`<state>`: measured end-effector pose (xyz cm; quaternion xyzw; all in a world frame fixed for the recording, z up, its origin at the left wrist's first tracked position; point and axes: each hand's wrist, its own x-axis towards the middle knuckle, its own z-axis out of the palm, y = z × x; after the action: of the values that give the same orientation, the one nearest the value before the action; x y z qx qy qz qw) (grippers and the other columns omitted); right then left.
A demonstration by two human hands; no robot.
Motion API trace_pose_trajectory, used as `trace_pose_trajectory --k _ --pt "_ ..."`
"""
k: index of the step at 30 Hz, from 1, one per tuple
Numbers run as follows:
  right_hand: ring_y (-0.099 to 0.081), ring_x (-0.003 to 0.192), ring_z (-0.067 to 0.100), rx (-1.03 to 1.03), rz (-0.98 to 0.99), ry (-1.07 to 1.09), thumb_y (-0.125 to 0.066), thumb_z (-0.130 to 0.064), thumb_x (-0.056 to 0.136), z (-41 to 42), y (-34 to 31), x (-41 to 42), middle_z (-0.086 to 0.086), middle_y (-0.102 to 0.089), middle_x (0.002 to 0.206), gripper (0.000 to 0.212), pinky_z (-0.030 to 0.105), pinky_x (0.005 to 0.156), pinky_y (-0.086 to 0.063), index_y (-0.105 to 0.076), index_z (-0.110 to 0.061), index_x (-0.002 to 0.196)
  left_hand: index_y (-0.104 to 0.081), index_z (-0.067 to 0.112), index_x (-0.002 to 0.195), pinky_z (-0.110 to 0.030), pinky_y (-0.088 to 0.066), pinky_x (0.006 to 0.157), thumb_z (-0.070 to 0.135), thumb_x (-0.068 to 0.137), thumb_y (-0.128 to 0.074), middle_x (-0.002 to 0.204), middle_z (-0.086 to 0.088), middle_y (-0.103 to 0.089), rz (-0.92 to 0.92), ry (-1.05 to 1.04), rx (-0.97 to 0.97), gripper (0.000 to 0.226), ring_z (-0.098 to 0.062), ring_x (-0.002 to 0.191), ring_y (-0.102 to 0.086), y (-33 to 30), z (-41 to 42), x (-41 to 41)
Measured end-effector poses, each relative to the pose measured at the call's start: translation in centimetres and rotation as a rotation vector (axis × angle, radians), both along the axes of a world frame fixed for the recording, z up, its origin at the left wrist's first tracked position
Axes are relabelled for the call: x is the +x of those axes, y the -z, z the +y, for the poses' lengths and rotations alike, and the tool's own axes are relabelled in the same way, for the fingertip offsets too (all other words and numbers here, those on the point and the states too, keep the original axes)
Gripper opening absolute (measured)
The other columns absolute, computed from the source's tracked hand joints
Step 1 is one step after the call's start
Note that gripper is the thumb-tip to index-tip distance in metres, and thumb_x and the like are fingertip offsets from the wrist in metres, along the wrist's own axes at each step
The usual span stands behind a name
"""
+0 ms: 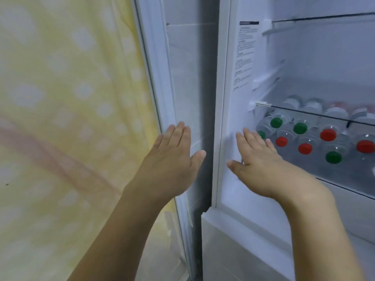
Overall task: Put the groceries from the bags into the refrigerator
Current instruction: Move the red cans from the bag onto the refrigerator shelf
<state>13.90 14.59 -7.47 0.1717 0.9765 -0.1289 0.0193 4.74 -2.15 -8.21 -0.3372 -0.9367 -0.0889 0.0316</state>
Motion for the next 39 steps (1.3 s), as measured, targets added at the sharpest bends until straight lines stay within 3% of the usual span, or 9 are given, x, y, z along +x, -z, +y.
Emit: trace_pose_trajectory --k 20,39 --pt "0.023 0.148 0.019 0.029 -0.032 -0.548 -0.026 -0.042 0.104 -14.3 0.8 -2.3 0.002 0.026 0.160 0.070 0.036 0.117 0.013 0.015 -0.016 0.154 0.014 0.019 0.157 -0.034 0.009 0.123 0.057 0.102 -0.014 0.163 0.004 0.023 -0.011 -0.551 -0.035 0.072 -0.011 0.150 0.021 -0.4 -16.0 7.3" --pt "0.024 0.147 0.016 0.007 -0.032 -1.066 -0.028 -0.042 0.104 -30.5 0.6 0.5 0.001 0.029 0.159 0.071 0.034 0.120 0.013 0.016 -0.016 0.154 0.007 0.015 0.158 -0.034 0.007 0.123 0.054 0.103 -0.020 0.165 0.000 0.015 -0.003 -1.055 -0.047 0.073 -0.014 0.152 0.015 -0.7 -29.1 18.8"
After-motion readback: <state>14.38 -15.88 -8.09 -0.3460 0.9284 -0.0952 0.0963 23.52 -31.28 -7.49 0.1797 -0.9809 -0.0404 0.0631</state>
